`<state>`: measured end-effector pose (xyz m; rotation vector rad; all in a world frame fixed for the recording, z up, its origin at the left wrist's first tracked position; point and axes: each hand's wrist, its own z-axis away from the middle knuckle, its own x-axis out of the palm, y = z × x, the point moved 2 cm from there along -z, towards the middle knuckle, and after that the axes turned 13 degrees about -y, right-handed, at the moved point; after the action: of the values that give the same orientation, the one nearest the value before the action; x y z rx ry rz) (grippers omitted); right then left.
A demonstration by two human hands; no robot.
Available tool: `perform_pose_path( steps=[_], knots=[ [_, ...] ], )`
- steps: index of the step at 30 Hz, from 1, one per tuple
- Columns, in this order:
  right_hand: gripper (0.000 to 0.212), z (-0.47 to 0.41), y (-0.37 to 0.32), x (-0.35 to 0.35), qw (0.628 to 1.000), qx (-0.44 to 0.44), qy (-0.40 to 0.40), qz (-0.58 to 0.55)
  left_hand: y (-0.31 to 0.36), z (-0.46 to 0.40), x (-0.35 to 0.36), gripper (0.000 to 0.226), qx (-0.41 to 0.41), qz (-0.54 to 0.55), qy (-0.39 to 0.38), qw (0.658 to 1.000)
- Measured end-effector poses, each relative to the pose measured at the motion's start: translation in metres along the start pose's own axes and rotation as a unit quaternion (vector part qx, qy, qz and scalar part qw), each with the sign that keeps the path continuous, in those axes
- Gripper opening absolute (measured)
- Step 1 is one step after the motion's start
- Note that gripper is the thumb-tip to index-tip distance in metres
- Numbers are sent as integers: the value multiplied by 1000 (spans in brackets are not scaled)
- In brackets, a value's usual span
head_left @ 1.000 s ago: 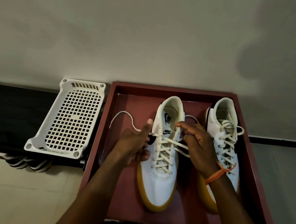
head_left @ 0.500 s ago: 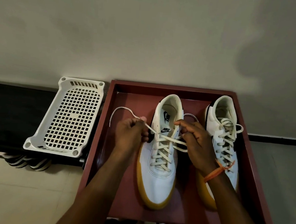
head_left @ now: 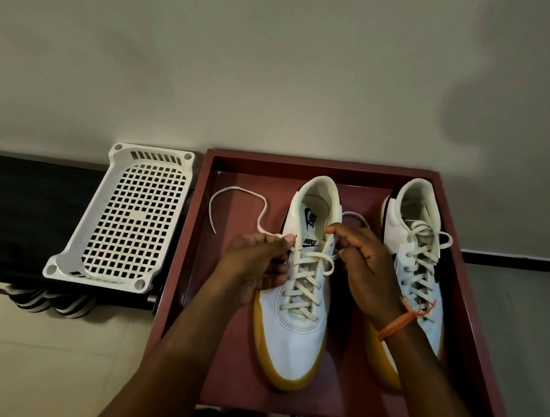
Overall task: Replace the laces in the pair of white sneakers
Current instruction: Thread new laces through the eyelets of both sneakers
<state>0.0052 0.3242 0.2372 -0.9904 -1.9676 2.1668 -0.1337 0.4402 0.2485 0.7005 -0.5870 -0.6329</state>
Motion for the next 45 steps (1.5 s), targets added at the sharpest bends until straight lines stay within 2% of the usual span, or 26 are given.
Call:
perform_pose_path(
  steps=[4, 6, 8, 12, 14, 15, 17, 19, 22, 24, 25, 26, 29, 31, 34, 37, 39, 42, 43, 45],
  knots=[
    [45, 0, 3, -1, 999, -17, -1, 28, 5, -4, -15, 22, 119, 17, 112, 986],
    [43, 1, 4, -1, 998, -33, -3, 54, 7, -3, -27, 20, 152, 24, 162, 975],
    [43, 1, 4, -2, 996, -39, -10, 76, 4, -6, -33, 20, 143, 31, 174, 974],
    [41, 4, 5, -7, 993, -17, -70, 96, -9, -12, -24, 26, 47, 18, 146, 988],
    [47, 7, 5, -5, 988, -3, -115, 102, -8, -9, -22, 37, 38, -57, 158, 985],
    [51, 7, 5, -3, 987, 2, -127, 95, -6, -7, -21, 45, 53, -136, 180, 973],
    [59, 8, 5, -2, 987, 21, -137, 82, -1, 0, -18, 56, 101, -330, 246, 906],
    [61, 10, 0, -4, 985, 41, -153, 68, 6, 8, -8, 55, 180, -409, 298, 843],
    [52, 14, -13, -22, 987, 53, -149, 18, 14, 20, 20, 38, 335, -467, 261, 776],
    [33, 13, -23, -39, 988, 23, -132, 76, 8, 25, 41, 12, 429, -545, 210, 690],
    [23, 14, -29, -48, 984, 8, -132, 119, 1, 25, 53, 6, 445, -580, 182, 658],
    [18, 16, -31, -56, 981, 1, -130, 144, -7, 21, 64, 19, 437, -612, 149, 642],
    [14, 22, -42, -80, 986, 8, -105, 126, -36, 8, 83, 51, 389, -684, 74, 613],
    [16, 26, -46, -98, 980, -14, -82, 181, -47, 5, 86, 48, 371, -709, 54, 598],
    [21, 28, -39, -113, 932, -27, -67, 354, -48, 9, 90, 24, 370, -715, 44, 592],
    [19, 30, -31, -121, 917, -38, 13, 397, -52, 15, 97, 18, 357, -703, -19, 614],
    [16, 30, -26, -121, 930, -39, 53, 362, -52, 16, 96, 16, 328, -674, -20, 661],
    [15, 27, -23, -120, 965, -2, 123, 232, -43, 14, 87, 2, 317, -606, 18, 729],
    [13, 27, -26, -119, 963, 9, 156, 220, -41, 14, 84, 8, 323, -588, 25, 741],
    [9, 28, -30, -119, 960, 49, 208, 183, -38, 18, 84, 14, 351, -586, 40, 729]
  ],
)
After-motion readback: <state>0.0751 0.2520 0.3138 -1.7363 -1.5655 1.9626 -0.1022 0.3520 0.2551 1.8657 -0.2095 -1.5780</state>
